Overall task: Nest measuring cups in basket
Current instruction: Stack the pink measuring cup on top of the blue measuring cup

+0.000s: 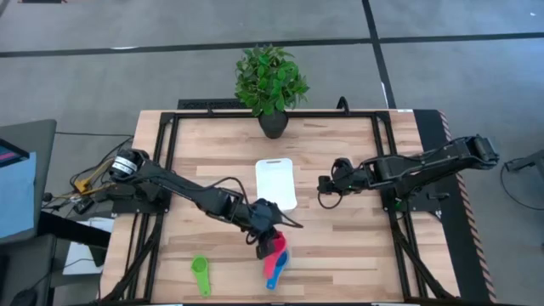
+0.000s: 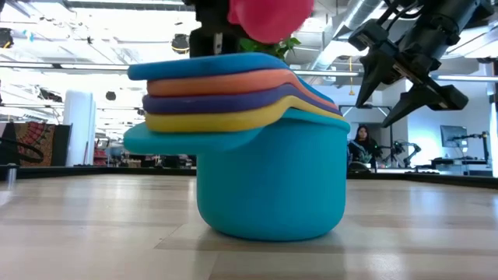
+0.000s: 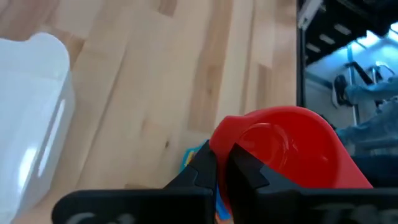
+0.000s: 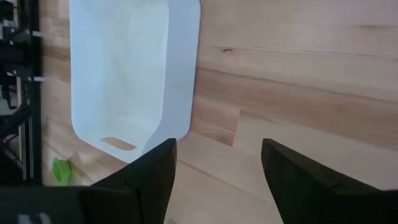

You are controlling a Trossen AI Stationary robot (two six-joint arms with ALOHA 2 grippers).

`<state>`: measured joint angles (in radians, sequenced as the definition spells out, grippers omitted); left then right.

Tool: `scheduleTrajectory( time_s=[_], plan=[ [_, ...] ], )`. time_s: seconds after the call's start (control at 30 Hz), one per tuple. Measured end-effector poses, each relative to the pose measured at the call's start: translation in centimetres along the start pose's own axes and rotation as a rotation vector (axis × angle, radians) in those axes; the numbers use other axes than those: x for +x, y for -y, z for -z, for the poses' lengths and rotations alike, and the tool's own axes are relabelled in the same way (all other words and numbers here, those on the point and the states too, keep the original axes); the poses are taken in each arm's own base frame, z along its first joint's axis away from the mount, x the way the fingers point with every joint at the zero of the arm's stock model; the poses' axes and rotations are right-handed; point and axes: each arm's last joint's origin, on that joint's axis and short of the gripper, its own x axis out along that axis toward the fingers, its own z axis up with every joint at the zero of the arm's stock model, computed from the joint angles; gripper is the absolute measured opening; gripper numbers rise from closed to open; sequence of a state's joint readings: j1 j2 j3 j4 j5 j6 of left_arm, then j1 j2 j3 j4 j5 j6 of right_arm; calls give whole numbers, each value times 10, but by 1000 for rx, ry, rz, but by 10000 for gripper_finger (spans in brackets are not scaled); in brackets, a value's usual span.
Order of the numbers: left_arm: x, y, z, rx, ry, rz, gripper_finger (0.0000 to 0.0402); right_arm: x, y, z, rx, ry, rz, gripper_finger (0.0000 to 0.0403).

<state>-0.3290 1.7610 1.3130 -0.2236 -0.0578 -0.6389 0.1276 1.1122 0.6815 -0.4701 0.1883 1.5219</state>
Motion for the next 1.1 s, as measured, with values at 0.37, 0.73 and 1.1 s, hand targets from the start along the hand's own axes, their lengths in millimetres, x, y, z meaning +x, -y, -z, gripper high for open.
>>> scheduleTrajectory(
  time_s=[0.37,0.73,1.1],
  plan=[
    [36,-4,25,-10,-153,58,5,0,0,0,-8,-2,-1,260],
    [47,2,34,-30,-101,-5,5,-1,0,5,-23,-18,-1,260],
    [50,0,37,-32,-111,-12,26,-1,0,6,-26,-28,0,260]
  ],
)
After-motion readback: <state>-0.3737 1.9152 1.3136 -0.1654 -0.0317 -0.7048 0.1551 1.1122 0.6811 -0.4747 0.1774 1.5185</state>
